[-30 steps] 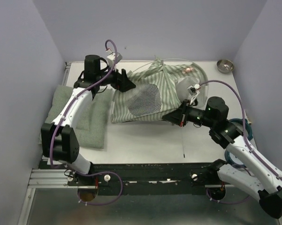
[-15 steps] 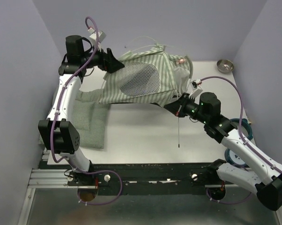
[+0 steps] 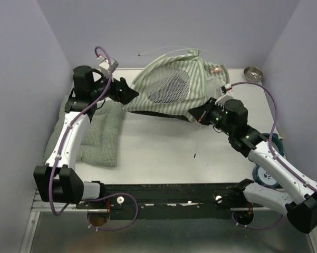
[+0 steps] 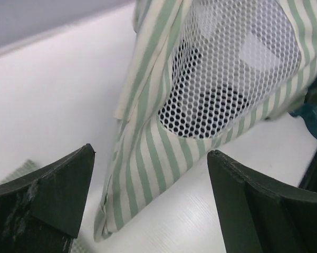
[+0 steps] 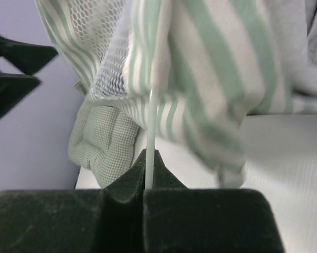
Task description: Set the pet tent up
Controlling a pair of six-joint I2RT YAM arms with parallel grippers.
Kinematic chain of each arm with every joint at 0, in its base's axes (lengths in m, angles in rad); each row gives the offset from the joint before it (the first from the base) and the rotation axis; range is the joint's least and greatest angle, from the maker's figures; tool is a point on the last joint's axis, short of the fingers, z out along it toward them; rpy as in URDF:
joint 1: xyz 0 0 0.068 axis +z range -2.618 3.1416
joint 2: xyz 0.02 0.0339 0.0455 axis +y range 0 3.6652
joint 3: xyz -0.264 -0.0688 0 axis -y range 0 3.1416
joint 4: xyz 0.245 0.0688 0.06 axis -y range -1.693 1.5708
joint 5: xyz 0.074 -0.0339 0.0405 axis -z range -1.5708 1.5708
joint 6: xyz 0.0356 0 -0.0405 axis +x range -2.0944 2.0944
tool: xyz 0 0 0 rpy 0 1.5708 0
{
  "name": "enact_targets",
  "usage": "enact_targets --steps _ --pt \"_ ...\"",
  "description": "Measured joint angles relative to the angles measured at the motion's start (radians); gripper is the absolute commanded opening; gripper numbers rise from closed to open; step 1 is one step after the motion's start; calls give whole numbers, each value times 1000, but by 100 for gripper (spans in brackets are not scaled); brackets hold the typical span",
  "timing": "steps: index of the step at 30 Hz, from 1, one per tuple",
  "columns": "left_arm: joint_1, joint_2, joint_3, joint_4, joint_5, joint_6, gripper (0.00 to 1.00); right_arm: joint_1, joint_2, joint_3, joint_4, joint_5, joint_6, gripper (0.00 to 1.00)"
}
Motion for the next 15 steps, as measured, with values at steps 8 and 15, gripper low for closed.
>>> enact_targets --steps 8,15 --pt "45 -113 55 -24 -50 -51 99 -2 203 144 13 2 45 82" --pt "46 -226 -108 -97 -12 -228 99 -2 193 176 -45 -111 -71 98"
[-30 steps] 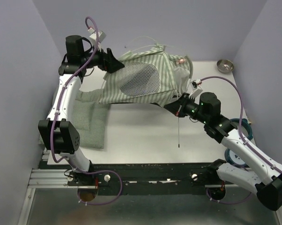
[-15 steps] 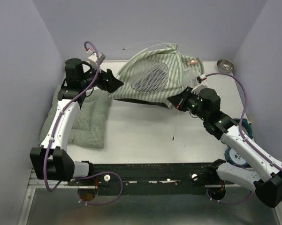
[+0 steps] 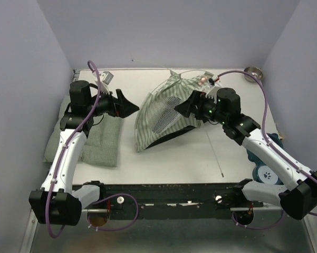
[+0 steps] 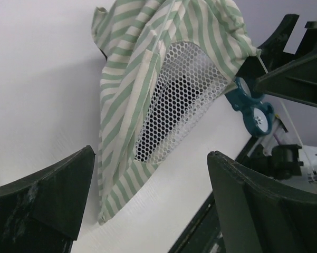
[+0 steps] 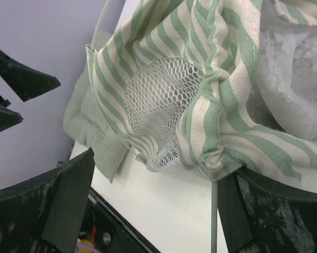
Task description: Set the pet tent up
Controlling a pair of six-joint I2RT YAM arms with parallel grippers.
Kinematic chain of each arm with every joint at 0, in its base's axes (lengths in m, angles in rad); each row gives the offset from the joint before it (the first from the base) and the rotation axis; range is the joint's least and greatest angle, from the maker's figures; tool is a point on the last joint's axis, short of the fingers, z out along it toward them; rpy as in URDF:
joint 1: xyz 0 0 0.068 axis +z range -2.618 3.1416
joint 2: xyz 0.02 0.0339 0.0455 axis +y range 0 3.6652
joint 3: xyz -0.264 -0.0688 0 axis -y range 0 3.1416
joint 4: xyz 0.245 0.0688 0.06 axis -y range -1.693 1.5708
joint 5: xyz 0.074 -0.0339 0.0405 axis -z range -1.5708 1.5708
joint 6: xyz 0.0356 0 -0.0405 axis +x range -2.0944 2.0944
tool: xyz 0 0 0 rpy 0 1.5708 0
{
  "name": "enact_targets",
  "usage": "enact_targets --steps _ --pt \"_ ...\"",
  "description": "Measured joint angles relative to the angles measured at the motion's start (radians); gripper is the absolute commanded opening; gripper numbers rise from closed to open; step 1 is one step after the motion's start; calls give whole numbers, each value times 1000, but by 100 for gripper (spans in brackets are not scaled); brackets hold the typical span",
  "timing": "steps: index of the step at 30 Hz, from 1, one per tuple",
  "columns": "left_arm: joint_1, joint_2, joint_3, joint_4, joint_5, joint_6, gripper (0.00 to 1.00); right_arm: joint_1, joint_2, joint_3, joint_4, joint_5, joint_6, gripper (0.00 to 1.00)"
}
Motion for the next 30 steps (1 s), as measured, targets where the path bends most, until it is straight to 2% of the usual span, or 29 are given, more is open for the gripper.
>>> enact_targets --steps 7,10,11,14,16,20,22,25,26,28,30 --pt "-20 -93 -170 -17 113 -61 99 0 -171 -72 -134 -72 -188 98" --pt "-118 -117 -213 -17 94 -46 99 -2 -223 -101 -142 -112 -229 97" --pt "-153 -119 -220 -15 80 -37 96 -4 -227 -105 -144 -128 -242 95" --pt "-200 -108 -230 -10 28 0 88 -5 -225 -105 -175 -160 -282 87" --pt "-201 -77 -220 -9 -11 35 86 -5 -230 -105 -214 -169 -312 77" --pt "-205 9 -189 -16 -82 91 78 -5 -278 -105 -312 -177 -363 50" --pt "-208 53 -188 -17 -109 113 65 -6 -319 -112 -348 -192 -378 33" --pt "-213 89 -188 -2 -122 131 36 -6 -380 -150 -371 -247 -383 10" --pt "-215 96 -188 13 -126 140 23 -4 -395 -169 -372 -262 -379 1" --pt "-222 117 -173 26 -133 158 6 -5 -418 -215 -369 -290 -365 1" --pt "-227 164 -121 36 -142 183 1 -5 -426 -264 -341 -312 -349 1"
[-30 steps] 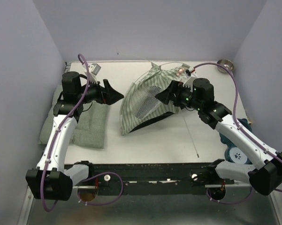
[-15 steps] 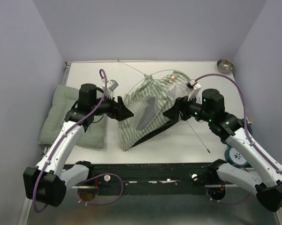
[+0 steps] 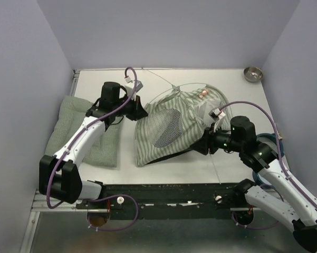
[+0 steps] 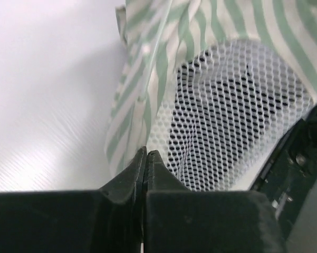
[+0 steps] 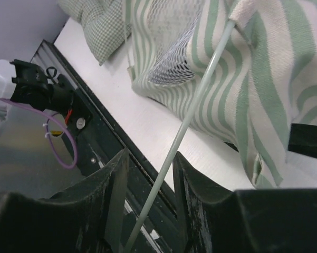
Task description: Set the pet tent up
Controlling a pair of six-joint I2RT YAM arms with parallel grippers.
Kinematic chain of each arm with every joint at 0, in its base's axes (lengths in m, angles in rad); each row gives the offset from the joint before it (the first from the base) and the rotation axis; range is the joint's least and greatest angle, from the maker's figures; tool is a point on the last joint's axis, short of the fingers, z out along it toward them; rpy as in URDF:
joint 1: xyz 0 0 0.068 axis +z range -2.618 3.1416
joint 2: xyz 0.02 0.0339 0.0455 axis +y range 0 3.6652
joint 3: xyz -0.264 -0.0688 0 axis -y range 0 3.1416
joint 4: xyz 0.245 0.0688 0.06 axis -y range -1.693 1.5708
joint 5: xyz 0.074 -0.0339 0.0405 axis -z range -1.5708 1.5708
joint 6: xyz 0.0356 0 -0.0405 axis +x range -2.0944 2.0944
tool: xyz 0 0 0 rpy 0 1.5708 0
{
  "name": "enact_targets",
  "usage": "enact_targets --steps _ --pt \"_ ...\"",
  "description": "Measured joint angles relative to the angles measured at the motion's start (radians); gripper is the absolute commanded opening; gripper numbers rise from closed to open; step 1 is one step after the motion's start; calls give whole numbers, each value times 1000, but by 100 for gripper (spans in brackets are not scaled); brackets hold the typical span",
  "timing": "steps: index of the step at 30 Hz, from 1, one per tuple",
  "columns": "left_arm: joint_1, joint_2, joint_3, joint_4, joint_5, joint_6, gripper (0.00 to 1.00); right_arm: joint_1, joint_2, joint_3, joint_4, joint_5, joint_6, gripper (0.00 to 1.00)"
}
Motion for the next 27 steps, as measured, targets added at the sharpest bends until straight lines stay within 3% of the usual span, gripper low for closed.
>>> enact_targets --steps 2,3,4,5,6,10,14,18,22,24,27 --pt "-1 55 72 19 -11 29 5 0 3 -43 56 -8 23 1" --pt "-2 84 122 24 -16 48 29 0 8 -60 93 -6 37 1" --pt "-2 109 169 30 -18 68 63 0 17 -71 133 -2 55 1" --pt "-2 130 216 37 -21 90 83 0 27 -72 169 2 67 1" --pt "-2 148 266 37 -24 118 97 1 50 -71 217 13 91 1" --pt "21 226 509 -5 -14 159 99 1 164 -5 353 109 202 1" --pt "94 178 560 -45 69 146 99 1 257 10 512 211 327 1" --pt "96 13 345 -20 207 6 98 1 346 10 660 239 386 1" --pt "-69 -152 16 135 288 -252 92 1 429 10 786 204 352 1" --pt "-165 -178 -78 194 315 -362 88 1 449 10 839 163 317 1" --pt "-224 -179 -133 260 325 -456 83 1 462 10 907 115 270 1"
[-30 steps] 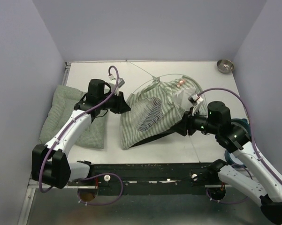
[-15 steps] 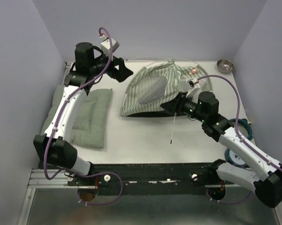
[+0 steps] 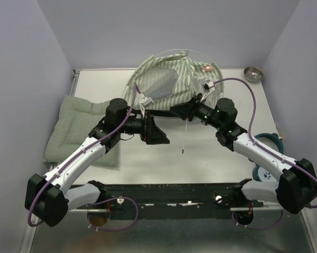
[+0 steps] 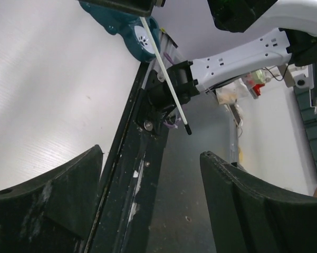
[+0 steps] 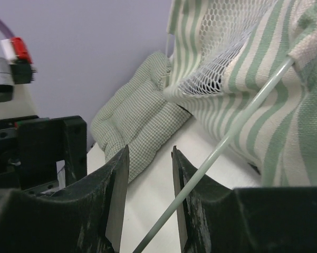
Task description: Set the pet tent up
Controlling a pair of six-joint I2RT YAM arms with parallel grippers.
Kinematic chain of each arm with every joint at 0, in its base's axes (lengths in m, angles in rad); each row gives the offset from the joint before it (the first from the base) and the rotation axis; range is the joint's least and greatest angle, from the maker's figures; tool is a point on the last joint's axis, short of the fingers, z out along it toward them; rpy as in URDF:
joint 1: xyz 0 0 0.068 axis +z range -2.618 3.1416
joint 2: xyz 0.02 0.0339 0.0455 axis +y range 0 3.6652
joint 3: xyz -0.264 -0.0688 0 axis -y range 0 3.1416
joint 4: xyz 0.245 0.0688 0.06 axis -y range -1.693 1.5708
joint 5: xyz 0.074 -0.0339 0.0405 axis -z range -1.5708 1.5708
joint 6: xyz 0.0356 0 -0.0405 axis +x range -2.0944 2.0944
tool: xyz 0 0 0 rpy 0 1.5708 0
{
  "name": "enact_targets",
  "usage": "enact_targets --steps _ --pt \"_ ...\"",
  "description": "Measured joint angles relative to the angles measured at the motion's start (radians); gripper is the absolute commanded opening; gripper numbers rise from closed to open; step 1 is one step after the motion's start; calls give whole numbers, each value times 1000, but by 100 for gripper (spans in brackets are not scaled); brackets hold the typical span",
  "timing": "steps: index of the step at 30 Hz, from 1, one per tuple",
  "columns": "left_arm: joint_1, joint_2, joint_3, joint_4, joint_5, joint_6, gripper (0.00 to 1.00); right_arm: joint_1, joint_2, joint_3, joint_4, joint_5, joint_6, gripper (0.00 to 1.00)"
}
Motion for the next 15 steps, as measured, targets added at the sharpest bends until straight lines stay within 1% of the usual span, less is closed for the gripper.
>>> enact_targets --steps 1,4,7,10,15 --pt "-8 -1 -12 21 0 -26 82 1 5 0 26 -14 -13 1" --pt "-33 3 -65 152 0 -138 79 5 32 4 92 -52 -42 1" --pt "-60 40 -78 281 -1 -216 72 9 71 14 130 -65 -61 1" --pt "-89 96 -74 383 -10 -267 67 11 101 19 149 -64 -69 1" --pt "-119 167 -72 455 -52 -304 65 21 135 32 167 -62 -70 1"
